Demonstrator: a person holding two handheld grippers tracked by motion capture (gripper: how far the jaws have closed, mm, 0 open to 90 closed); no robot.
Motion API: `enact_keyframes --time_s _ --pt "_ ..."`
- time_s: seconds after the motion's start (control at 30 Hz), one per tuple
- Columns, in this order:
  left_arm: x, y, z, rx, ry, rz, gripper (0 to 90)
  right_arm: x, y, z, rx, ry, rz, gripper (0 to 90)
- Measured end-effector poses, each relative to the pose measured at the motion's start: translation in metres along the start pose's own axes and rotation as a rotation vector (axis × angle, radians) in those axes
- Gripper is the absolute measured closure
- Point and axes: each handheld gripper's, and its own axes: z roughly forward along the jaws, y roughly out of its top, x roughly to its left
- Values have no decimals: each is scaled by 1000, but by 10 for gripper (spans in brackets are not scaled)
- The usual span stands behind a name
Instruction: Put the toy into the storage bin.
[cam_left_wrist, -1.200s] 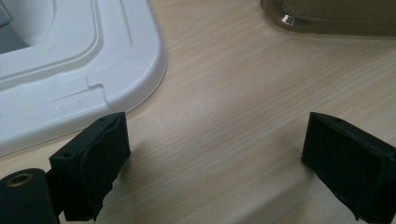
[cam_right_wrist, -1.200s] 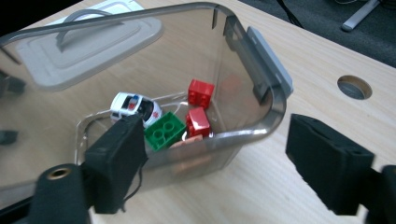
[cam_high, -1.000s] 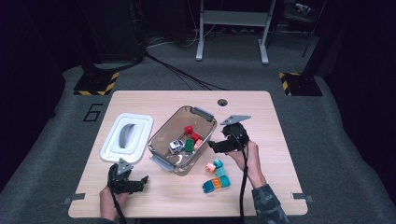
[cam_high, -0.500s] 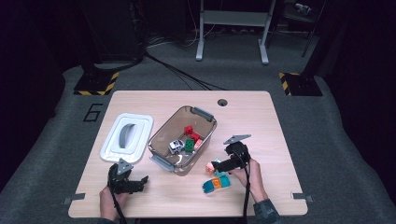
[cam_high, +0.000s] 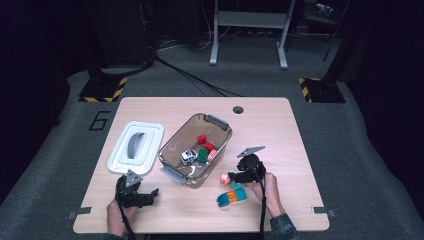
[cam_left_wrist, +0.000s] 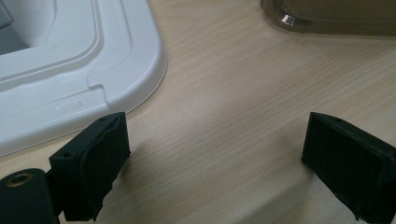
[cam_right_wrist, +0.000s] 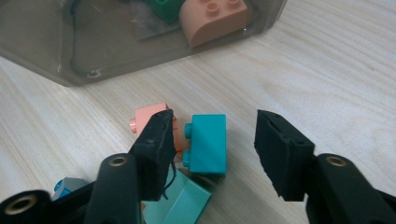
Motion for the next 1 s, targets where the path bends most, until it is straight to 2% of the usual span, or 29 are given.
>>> enact_keyframes --time_s 0.27,0.33,0.5,0.53,0.6,0.9,0.93,1.0 --pt "0 0 -1 7 -7 3 73 2 1 5 26 -18 -6 625" --pt "0 0 0 6 -6 2 73 2 0 5 25 -13 -4 679" --pt "1 0 0 7 -8 2 73 1 1 1 16 -30 -12 726" --pt "1 0 0 7 -9 2 73 2 1 1 12 -34 7 736" --pt "1 0 0 7 -8 2 73 1 1 -2 -3 -40 -6 765" --pt "1 0 0 7 -9 1 73 0 3 -4 -9 -40 -11 729" --pt "1 0 0 7 -10 1 73 1 3 -3 -9 -36 3 724" --pt "1 0 0 7 -10 1 73 0 3 -2 -7 -37 0 710"
